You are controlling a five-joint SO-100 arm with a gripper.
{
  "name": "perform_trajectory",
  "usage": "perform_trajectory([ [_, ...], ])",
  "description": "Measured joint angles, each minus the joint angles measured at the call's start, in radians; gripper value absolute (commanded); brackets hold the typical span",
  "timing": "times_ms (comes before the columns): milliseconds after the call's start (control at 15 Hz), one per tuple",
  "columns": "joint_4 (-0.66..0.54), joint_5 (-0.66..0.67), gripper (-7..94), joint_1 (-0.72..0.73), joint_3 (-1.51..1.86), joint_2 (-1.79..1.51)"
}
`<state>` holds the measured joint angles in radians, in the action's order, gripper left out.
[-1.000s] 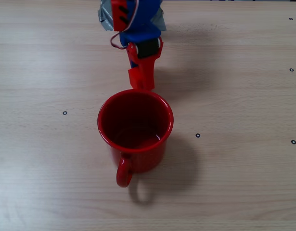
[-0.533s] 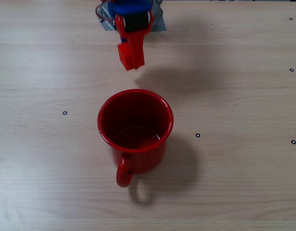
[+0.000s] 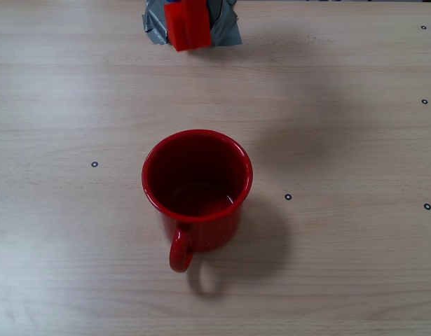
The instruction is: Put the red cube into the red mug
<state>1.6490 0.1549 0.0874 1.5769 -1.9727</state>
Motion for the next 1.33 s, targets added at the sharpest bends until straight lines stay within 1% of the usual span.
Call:
perform_trajectory([
  [200, 0.135, -0.002, 0, -0.009, -0.313, 0.130],
  [333, 0.144, -0.002, 0, -0.008, -0.451, 0.173],
  [667, 0.141, -0.002, 0, -0.011, -0.518, 0.307],
  [733, 0.129, -0.017, 0, -0.011, -0.523, 0.344],
  [867, 0.058, -0.021, 0, -0.011, -0.540, 0.448],
  [1133, -0.172, -0.021, 0, -0.011, -0.551, 0.686],
  [1333, -0.210, -0.021, 0, -0.011, -0.552, 0.761],
])
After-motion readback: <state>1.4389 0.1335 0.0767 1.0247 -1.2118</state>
